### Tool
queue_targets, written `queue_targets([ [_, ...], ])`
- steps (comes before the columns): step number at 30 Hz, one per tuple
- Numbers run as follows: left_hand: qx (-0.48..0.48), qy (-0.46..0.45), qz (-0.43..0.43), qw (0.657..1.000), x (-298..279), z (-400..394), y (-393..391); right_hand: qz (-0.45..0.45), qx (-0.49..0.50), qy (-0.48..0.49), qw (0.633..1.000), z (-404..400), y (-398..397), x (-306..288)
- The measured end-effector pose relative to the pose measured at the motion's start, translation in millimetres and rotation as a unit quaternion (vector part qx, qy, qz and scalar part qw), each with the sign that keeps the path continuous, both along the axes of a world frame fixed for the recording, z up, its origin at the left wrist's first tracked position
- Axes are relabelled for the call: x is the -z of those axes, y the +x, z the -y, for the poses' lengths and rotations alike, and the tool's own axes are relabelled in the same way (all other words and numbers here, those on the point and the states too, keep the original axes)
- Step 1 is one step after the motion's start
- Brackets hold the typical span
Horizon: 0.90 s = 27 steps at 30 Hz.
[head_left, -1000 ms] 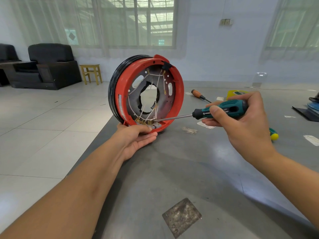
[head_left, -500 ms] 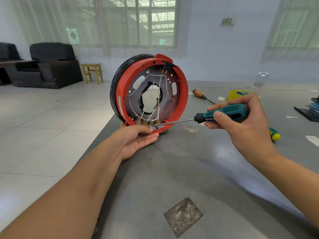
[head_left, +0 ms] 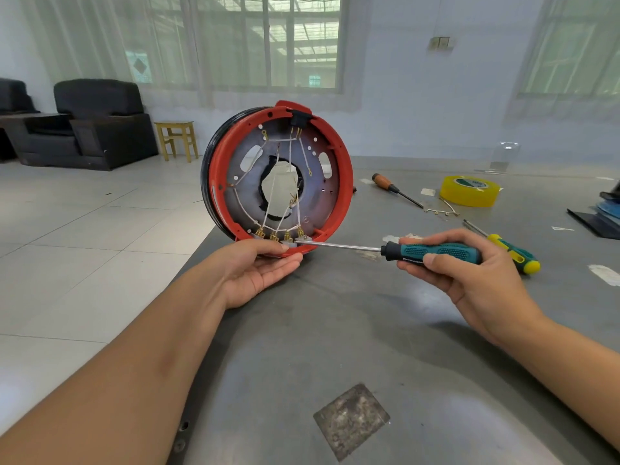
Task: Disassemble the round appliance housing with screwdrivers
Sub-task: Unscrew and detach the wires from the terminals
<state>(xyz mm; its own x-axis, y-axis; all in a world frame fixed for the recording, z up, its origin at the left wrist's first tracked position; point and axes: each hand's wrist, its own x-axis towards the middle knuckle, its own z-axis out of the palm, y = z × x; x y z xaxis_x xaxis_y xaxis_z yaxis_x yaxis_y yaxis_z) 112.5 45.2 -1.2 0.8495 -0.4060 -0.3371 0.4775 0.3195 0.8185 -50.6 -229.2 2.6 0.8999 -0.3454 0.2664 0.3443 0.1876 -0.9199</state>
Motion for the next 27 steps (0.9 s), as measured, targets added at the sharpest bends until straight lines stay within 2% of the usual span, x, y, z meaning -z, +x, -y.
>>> queue_targets([
  [5,-0.008,-0.021,-0.005,1.000,-0.8,-4.0,0.8,-0.035,-0.008,0.009,0.999,-0.1,1.4,5.9],
  [16,-0.023,-0.061,-0.024,0.998,-0.5,-7.8,3.3,-0.023,-0.020,0.002,1.000,-14.9,1.8,10.6],
  [27,-0.031,-0.065,-0.025,0.997,-0.8,-4.3,2.0,-0.042,-0.018,0.055,0.997,-16.8,0.8,7.1],
])
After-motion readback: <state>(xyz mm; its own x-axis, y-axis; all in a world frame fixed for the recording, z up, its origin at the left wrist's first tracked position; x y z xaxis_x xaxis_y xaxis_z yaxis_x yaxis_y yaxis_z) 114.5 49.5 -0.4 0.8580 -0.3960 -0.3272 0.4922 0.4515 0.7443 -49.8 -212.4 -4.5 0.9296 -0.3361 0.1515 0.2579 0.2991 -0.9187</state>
